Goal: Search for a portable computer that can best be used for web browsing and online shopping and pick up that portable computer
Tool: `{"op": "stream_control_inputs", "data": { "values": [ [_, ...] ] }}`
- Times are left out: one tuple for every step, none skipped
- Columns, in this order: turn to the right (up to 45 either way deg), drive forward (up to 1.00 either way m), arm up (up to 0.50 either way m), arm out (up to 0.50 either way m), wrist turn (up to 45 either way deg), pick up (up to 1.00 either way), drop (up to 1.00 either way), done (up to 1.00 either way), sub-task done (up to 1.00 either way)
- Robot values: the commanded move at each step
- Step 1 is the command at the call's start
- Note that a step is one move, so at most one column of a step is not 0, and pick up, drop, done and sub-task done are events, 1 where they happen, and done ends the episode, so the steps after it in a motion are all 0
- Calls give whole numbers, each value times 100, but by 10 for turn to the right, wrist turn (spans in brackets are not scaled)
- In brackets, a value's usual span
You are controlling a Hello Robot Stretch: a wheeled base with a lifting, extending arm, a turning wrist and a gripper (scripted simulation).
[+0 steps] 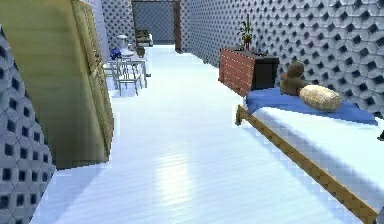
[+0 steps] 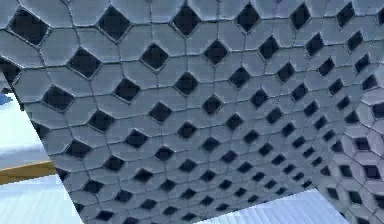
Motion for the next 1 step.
{"op": "stream_control_inputs", "data": {
  "values": [
    [0, 100, 0, 0, 0, 0, 0, 0, 0]
  ]
}}
